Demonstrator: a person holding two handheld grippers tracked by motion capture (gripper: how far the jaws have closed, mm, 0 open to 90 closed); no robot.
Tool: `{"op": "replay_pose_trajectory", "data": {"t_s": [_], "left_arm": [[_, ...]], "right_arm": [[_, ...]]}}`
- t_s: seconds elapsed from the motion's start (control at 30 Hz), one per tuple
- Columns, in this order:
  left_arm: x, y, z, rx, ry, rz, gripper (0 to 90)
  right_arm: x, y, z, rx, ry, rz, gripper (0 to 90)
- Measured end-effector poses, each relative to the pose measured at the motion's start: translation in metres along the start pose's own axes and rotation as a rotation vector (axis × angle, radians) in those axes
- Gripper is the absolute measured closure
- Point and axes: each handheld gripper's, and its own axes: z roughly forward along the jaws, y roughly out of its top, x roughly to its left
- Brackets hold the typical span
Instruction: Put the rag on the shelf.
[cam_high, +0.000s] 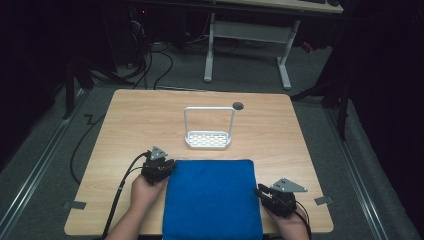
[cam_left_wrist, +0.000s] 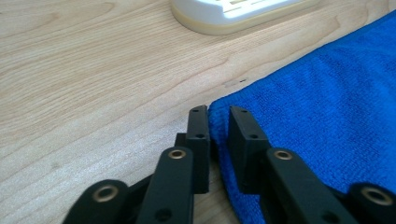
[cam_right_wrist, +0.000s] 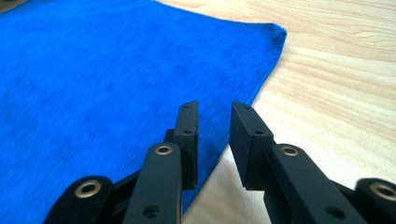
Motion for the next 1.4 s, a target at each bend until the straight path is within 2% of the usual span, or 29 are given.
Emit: {"op": "replay_pose_trajectory", "data": {"t_s": [0.17, 0.23, 0.4, 0.53, 0.57, 0.6, 0.67, 0.7, 0.77, 0.87, 0.93, 0.97, 1.0, 1.03, 1.07, 1.17, 1.27, 1.3, 1.37, 1.4], "left_arm": [[0.0, 0.0, 0.0, 0.001, -0.008, 0.007, 86.4], [0.001, 0.0, 0.0, 0.0, -0.015, -0.003, 86.8], [0.002, -0.001, 0.0, -0.001, -0.019, -0.006, 87.0], [0.002, -0.001, 0.0, 0.001, -0.028, -0.011, 87.4], [0.002, -0.001, 0.0, 0.002, -0.029, -0.01, 87.5], [0.002, -0.001, 0.0, 0.002, -0.029, -0.01, 87.6], [0.002, -0.001, 0.0, 0.002, -0.03, -0.01, 87.9], [0.002, -0.001, 0.0, 0.003, -0.033, -0.01, 88.0], [0.002, -0.001, -0.001, 0.003, -0.033, -0.005, 88.3], [0.001, -0.002, -0.006, -0.021, -0.047, -0.002, 88.5], [-0.001, -0.004, -0.01, -0.039, -0.053, -0.008, 88.5], [-0.002, -0.005, -0.013, -0.047, -0.059, -0.008, 88.4], [-0.003, -0.006, -0.016, -0.059, -0.059, -0.006, 88.4], [-0.006, -0.006, -0.02, -0.074, -0.058, -0.001, 88.4], [-0.008, -0.007, -0.025, -0.089, -0.059, 0.003, 88.4], [-0.014, -0.009, -0.045, -0.14, -0.071, -0.008, 88.4], [-0.02, -0.008, -0.062, -0.19, -0.076, -0.007, 88.4], [-0.023, -0.007, -0.069, -0.2, -0.08, 0.007, 88.4], [-0.03, -0.004, -0.081, -0.232, -0.067, 0.06, 88.4], [-0.033, -0.002, -0.086, -0.245, -0.067, 0.072, 88.4]], "right_arm": [[-0.008, 0.015, 0.015, 0.006, -0.019, 0.046, 64.5], [-0.014, 0.024, 0.026, 0.007, -0.044, 0.046, 61.9], [-0.032, 0.048, 0.058, 0.022, -0.094, 0.085, 59.3], [-0.035, 0.055, 0.079, 0.082, -0.102, 0.075, 59.2], [-0.035, 0.055, 0.081, 0.072, -0.11, 0.061, 60.2], [-0.035, 0.057, 0.082, 0.08, -0.111, 0.054, 65.1], [-0.033, 0.059, 0.082, 0.093, -0.109, 0.047, 80.0], [-0.032, 0.059, 0.082, 0.095, -0.099, 0.027, 86.0], [-0.026, 0.059, 0.083, 0.099, -0.106, 0.004, 87.9], [-0.022, 0.059, 0.078, 0.066, -0.099, -0.005, 88.2], [-0.018, 0.061, 0.07, 0.028, -0.076, 0.012, 88.3], [-0.013, 0.062, 0.06, -0.008, -0.045, 0.035, 88.2], [-0.013, 0.062, 0.06, -0.008, -0.045, 0.035, 88.2], [-0.005, 0.062, 0.049, -0.043, -0.031, 0.023, 88.2], [-0.005, 0.062, 0.049, -0.043, -0.031, 0.023, 88.2], [0.008, 0.058, 0.029, -0.122, -0.021, -0.003, 88.2], [0.015, 0.056, 0.012, -0.171, -0.001, -0.019, 88.2], [0.015, 0.056, 0.012, -0.171, -0.001, -0.019, 88.2], [0.017, 0.058, 0.002, -0.207, 0.009, -0.034, 88.1], [0.018, 0.06, -0.003, -0.226, 0.01, -0.044, 88.2]]}}
